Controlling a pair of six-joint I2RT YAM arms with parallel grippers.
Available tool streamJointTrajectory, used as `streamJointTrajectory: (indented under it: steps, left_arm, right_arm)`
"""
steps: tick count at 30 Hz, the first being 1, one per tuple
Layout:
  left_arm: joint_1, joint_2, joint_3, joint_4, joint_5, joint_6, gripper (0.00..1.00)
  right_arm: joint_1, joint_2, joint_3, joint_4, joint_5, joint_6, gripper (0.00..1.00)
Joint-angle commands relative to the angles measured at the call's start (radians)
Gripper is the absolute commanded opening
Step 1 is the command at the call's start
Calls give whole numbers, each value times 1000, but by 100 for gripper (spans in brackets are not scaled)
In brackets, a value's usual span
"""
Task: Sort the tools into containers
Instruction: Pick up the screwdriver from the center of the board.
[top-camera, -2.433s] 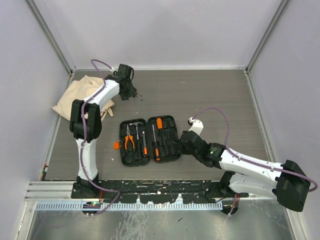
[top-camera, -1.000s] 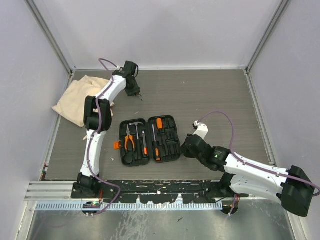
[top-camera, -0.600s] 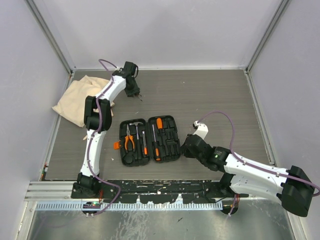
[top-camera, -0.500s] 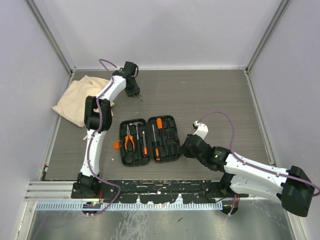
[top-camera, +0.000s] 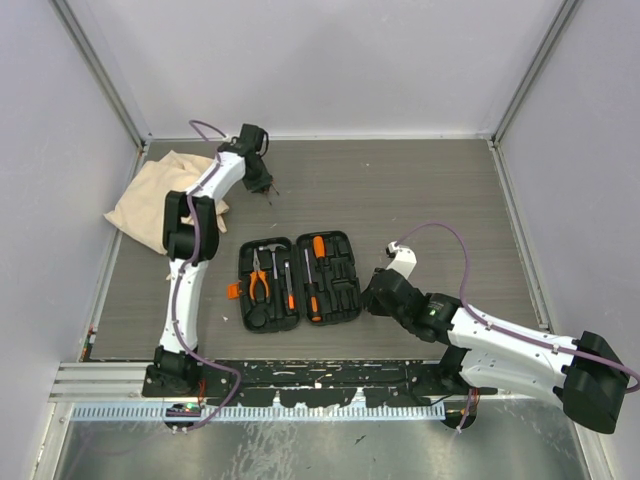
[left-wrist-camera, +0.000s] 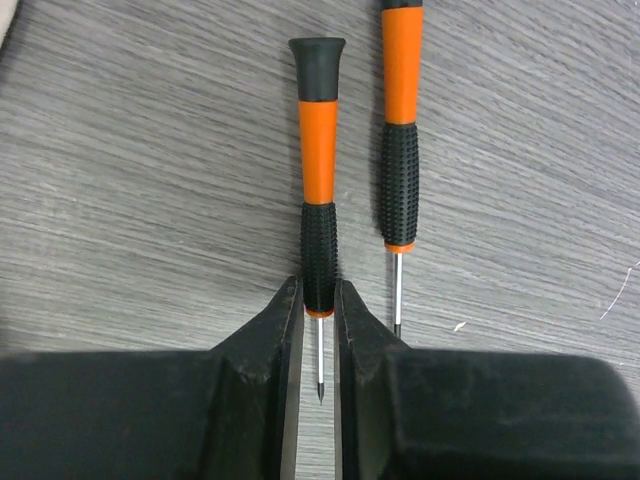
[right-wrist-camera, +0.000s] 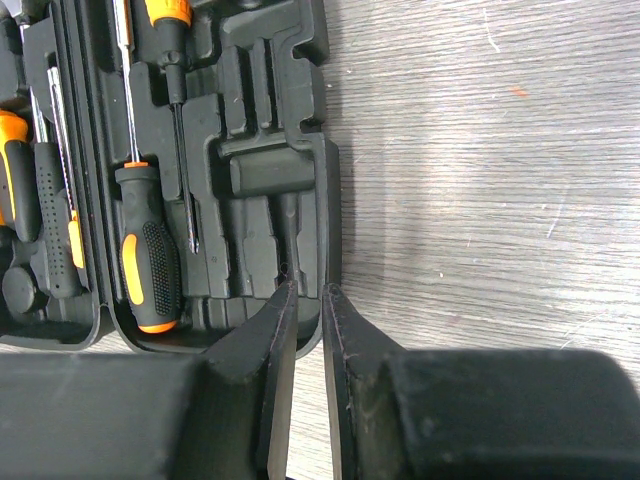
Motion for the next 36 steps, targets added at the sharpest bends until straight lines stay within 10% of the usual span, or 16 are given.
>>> streamJointTrajectory:
  steps: [1, 21, 36]
  left_arm:
    - [25, -49, -109, -14, -44, 43, 11]
    - [-39, -623, -608, 130, 13, 68, 5]
    - [-192, -843, -767, 108, 72, -17, 3]
  right_arm:
    - [-4, -2, 3, 20, 30, 14, 22]
    - [-13, 31, 49, 129, 183, 67, 22]
    - [-152, -34, 92, -43, 17, 235, 21]
